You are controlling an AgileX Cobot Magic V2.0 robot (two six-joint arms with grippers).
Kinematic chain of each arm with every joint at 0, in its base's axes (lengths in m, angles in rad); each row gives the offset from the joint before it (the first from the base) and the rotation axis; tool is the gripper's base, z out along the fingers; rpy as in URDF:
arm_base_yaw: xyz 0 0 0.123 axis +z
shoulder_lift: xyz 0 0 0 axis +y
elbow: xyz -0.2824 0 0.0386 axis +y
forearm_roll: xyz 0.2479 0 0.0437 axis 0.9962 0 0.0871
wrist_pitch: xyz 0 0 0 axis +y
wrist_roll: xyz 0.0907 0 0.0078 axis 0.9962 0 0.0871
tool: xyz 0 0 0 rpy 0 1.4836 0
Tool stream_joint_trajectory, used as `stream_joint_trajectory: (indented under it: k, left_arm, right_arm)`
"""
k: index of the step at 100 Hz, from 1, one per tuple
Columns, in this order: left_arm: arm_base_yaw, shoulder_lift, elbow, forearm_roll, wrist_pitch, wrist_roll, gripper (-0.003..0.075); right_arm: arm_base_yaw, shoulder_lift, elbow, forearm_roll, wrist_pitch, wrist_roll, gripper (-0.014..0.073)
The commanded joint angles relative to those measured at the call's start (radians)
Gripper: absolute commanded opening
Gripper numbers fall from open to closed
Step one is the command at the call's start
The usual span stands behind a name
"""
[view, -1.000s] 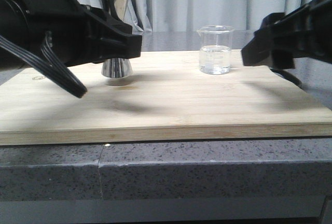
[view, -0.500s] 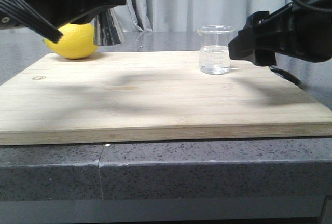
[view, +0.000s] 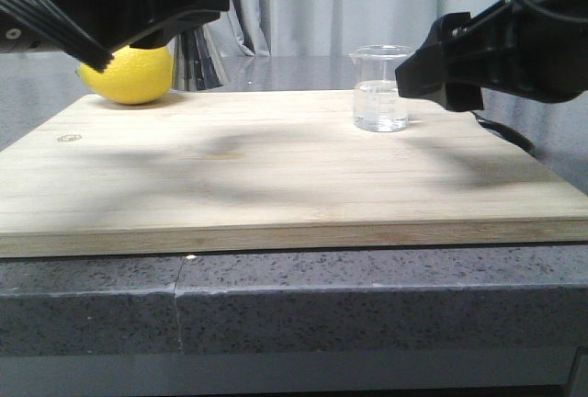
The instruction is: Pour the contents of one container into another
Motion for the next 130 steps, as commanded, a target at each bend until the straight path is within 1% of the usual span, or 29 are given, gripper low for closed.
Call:
stream_joint_trajectory:
  k: [1, 12, 26, 55, 78, 102, 130]
  left_arm:
    - [-0.009, -0.035, -0.033, 0.015, -0.078, -0.011, -0.0012]
    - [-0.009, -0.035, -0.033, 0.015, -0.078, -0.011, -0.0012]
    - [-0.009, -0.035, -0.033, 0.015, -0.078, -0.011, -0.0012]
    - [-0.009, -0.035, -0.033, 0.015, -0.078, -0.011, -0.0012]
    - [-0.009, -0.035, -0.033, 0.015, -0.074, -0.011, -0.0012]
    - [-0.009, -0.035, -0.033, 0.015, -0.059, -0.011, -0.0012]
    - [-0.009, -0.035, -0.033, 0.015, -0.059, -0.011, -0.0012]
  right_arm:
    - [0.001, -0.019, -0.024, -0.020, -0.097, 0.003, 0.0509]
    - [0.001, -0.019, -0.024, -0.039, -0.100, 0.025, 0.0509]
    - [0.001, -0.015, -0.024, -0.124, -0.112, 0.097, 0.0509]
    - [0.001, 0.079, -0.028, -0.134, -0.194, 0.096, 0.0509]
    - [0.001, 0.137, -0.028, -0.149, -0.303, 0.098, 0.0509]
    - [0.001, 0.169, -0.046, -0.159, -0.329, 0.098, 0.0509]
    - [0.001, 0.231, -0.116, -0.189, -0.339, 0.128, 0.0509]
